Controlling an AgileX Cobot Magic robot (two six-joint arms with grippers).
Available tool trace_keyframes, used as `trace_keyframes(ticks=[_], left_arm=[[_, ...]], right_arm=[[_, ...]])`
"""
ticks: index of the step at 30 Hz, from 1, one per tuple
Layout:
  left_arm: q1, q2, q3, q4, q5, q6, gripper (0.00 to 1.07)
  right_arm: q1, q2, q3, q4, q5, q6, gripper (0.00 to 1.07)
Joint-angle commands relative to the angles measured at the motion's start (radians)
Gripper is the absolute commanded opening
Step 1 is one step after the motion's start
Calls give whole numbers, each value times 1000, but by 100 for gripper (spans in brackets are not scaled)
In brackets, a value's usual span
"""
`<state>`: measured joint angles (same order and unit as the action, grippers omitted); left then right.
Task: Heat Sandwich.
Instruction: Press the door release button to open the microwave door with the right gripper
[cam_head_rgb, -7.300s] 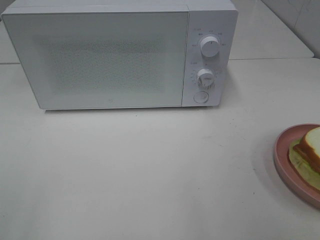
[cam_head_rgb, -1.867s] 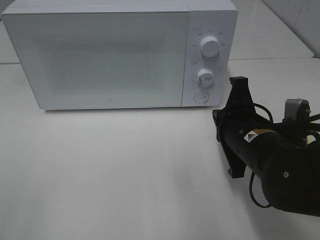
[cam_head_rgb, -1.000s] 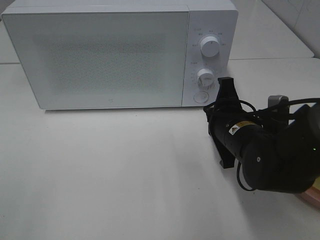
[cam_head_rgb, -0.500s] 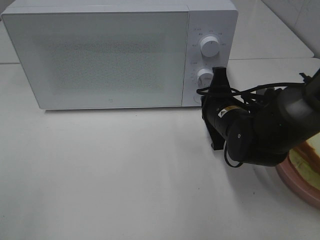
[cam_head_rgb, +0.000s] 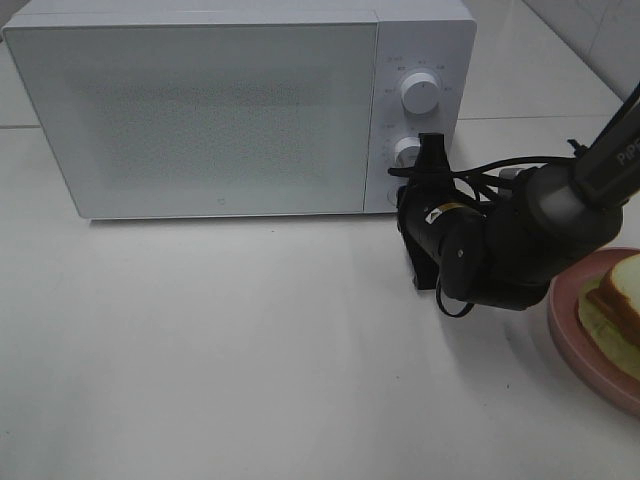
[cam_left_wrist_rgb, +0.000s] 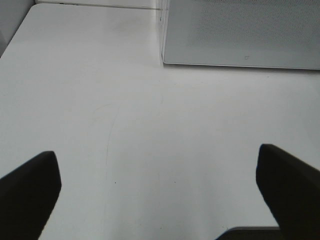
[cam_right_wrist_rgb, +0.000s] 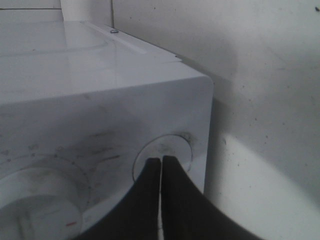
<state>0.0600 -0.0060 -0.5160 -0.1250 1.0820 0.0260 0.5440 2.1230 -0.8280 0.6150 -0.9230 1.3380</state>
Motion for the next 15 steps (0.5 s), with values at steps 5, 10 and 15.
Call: trace_keyframes(ticks=[5,10,15], left_arm=[[-8,-15,2,-3,-10,2,100],[-8,-15,2,-3,-10,2,100],[-8,-15,2,-3,-10,2,100]], right_arm=[[-6,30,-48,-2,-7,2,0],[-6,41,-63,31,-44,-5,0],[-6,48,-76,53,-82,-15,0]])
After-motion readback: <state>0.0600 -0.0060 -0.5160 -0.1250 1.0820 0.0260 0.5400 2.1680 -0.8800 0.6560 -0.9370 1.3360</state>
